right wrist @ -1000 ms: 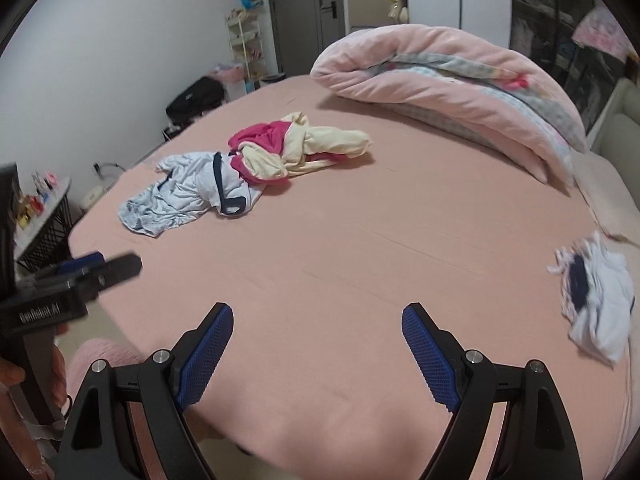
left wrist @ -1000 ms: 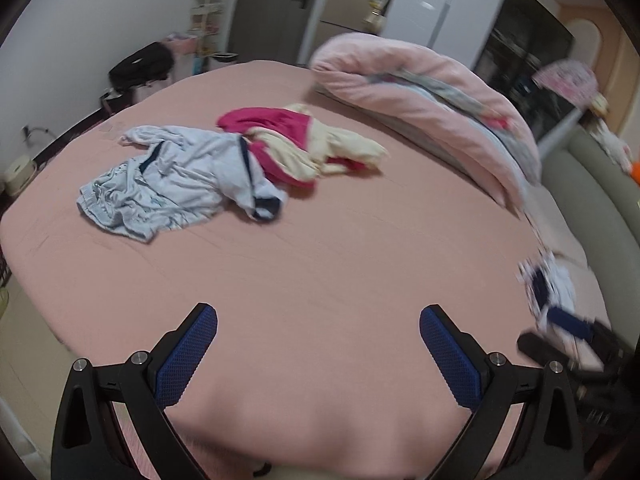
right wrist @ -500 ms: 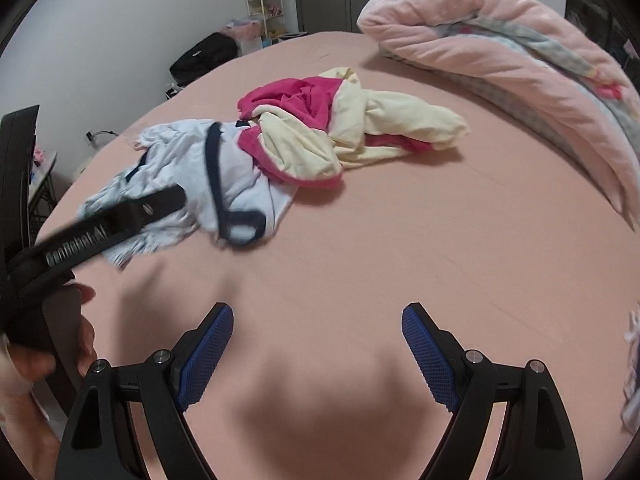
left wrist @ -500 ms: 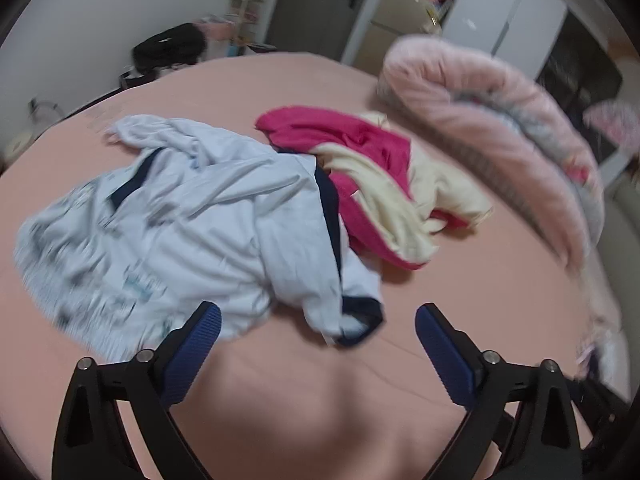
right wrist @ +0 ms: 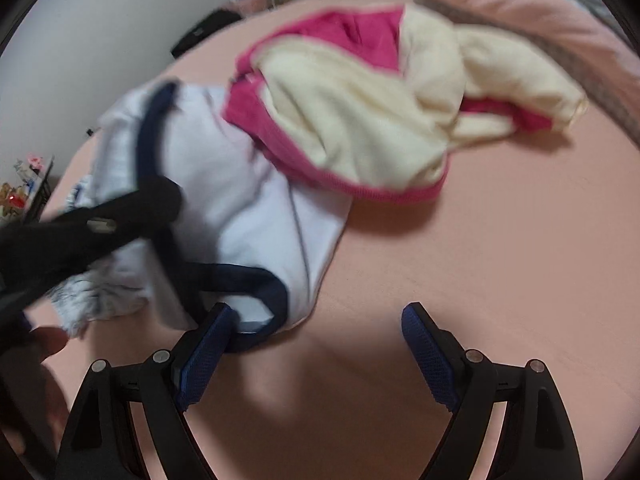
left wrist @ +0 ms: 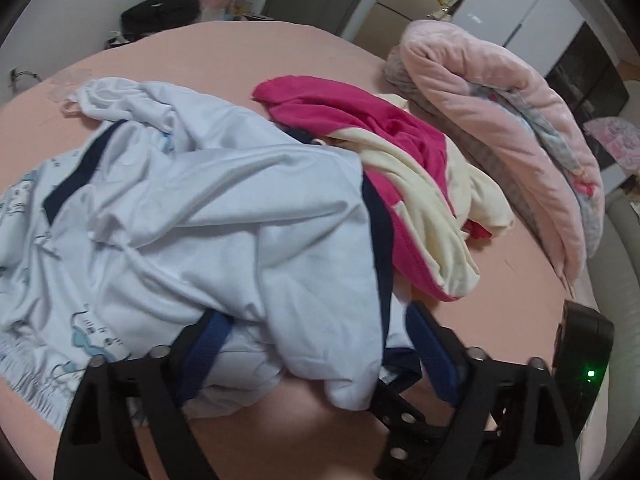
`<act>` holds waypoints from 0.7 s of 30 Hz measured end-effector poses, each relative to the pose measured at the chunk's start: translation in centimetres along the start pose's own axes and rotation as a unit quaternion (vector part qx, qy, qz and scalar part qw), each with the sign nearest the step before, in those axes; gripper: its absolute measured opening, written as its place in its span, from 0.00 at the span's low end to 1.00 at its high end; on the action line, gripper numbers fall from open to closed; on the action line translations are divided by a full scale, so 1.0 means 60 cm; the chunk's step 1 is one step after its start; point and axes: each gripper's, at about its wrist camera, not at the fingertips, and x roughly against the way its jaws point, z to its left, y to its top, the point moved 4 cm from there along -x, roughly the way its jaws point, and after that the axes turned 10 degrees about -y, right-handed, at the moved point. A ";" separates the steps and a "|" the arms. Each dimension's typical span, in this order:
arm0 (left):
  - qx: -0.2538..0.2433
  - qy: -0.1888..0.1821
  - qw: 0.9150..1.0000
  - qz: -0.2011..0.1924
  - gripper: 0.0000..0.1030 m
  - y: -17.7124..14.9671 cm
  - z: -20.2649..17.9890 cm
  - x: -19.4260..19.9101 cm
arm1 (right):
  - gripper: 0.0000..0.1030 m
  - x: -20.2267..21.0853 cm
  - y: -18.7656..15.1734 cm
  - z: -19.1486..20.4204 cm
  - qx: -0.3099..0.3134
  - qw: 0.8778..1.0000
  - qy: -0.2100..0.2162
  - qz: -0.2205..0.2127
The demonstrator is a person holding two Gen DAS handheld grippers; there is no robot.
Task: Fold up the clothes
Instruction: 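Grasp the white navy-trimmed shirt hem with both grippers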
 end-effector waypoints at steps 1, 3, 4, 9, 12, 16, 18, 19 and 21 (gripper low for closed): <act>-0.019 0.011 1.000 0.008 0.99 -0.005 -0.006 -0.010 | 0.78 -0.007 0.001 0.002 0.001 1.000 -0.004 0.001; -0.055 0.034 0.998 0.024 1.00 -0.015 -0.016 -0.028 | 0.58 -0.005 0.002 0.004 0.005 1.000 -0.018 -0.007; -0.066 0.046 0.996 0.026 0.99 -0.016 -0.020 -0.029 | 0.48 -0.003 0.004 0.004 0.005 1.000 -0.012 -0.007; -0.063 0.068 0.996 -0.002 0.31 0.002 -0.010 0.005 | 0.05 0.018 0.011 0.017 -0.010 1.000 0.029 -0.005; -0.033 0.018 0.999 -0.019 0.19 0.014 0.006 0.039 | 0.05 0.051 0.013 0.042 0.004 0.998 0.043 -0.040; -0.033 -0.020 0.999 -0.035 0.15 0.010 -0.007 0.081 | 0.05 0.106 0.007 0.059 0.017 0.996 0.024 -0.086; -0.043 -0.039 0.997 -0.043 0.14 -0.004 -0.026 0.104 | 0.05 0.132 -0.004 0.052 0.012 0.995 0.016 -0.097; -0.049 -0.048 0.997 -0.045 0.13 -0.014 -0.037 0.114 | 0.05 0.146 -0.009 0.045 0.010 0.995 0.012 -0.102; -0.071 -0.066 0.995 -0.031 0.13 -0.050 -0.073 0.120 | 0.05 0.178 -0.034 0.023 0.013 0.994 0.006 -0.108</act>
